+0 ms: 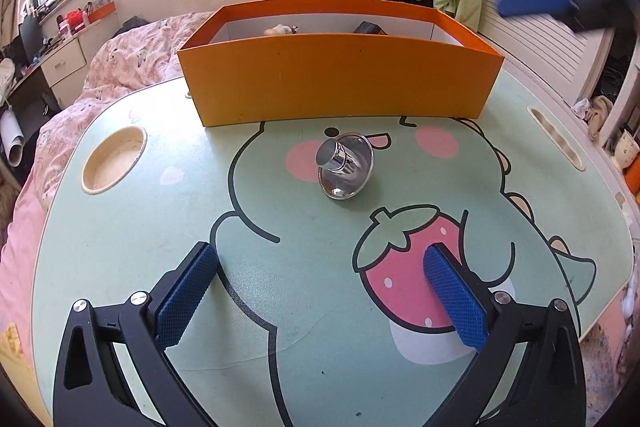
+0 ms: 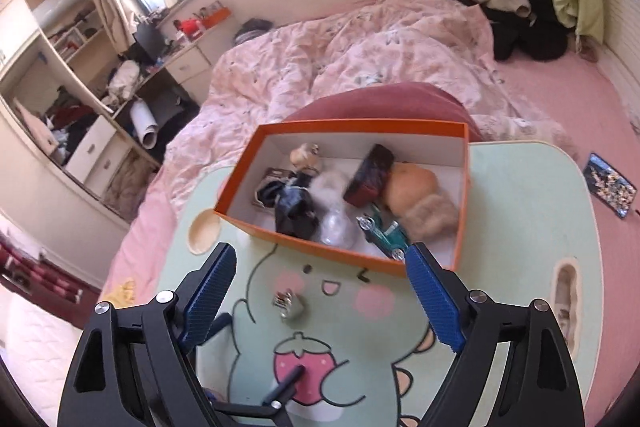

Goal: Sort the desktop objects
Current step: 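Reach into the box and grasp the dark red block with the right gripper, then carry the dark red block out and place it on the table with the right gripper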

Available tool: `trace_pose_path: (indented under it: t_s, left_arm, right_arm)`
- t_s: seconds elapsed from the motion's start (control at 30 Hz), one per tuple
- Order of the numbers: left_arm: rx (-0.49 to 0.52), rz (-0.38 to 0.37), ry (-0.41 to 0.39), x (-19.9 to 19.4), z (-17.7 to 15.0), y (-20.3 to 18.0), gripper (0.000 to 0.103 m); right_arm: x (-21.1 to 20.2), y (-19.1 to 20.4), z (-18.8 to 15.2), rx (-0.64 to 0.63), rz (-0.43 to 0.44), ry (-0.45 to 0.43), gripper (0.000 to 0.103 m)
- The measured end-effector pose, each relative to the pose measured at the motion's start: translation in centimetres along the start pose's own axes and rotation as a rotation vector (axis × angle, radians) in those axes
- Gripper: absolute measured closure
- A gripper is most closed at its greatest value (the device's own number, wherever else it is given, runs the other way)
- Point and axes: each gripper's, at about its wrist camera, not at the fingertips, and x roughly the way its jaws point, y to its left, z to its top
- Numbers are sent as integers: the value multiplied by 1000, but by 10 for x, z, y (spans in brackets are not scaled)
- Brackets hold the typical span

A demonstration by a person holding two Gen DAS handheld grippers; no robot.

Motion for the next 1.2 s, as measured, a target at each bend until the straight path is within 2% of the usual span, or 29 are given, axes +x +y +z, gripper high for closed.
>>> trace_pose_path:
  t_s: [0.07,0.17,0.27,0.33,0.43,0.53,0.6,0.67,0.8,1.0,1.2]
  left_arm:
    - [0,0,0,0,0,0,0]
    - [1,-2,0,0,0,0,0]
    - [0,-3,0,1,1,-1,0]
    - [0,-1,-1,1,1,-1,0]
    - [-1,-1,0,1,2,-2,0]
    - [-1,0,0,1,2,-2,0]
    - [-1,0,0,1,2,-2,0]
    - [-2,-2,0,2,2,-2,0]
    - [-2,-2,0,2,4,-5,0]
    - [-2,-1,0,3,4,-4,0]
    - [-3,1,0,2,4,-4,0]
  right_arm:
    - [20,-1,26,33,6,49,35]
    - [58,-7,48,74,-3,143,56]
    - [89,-21,54,128,-48,196,58]
    - [96,-32,53,160,-79,197,58]
    - [101,-39,55,179,-83,204,58]
    - [118,-36,59,173,-91,250,58]
    - [127,-31,58,162,-119,270,68]
    - [131,-29,56,148,-107,273,70]
    - [117,-27,56,134,-105,236,77]
    - [61,-5,58,61,-76,95,79]
    - [2,10,21,12,-21,17,80]
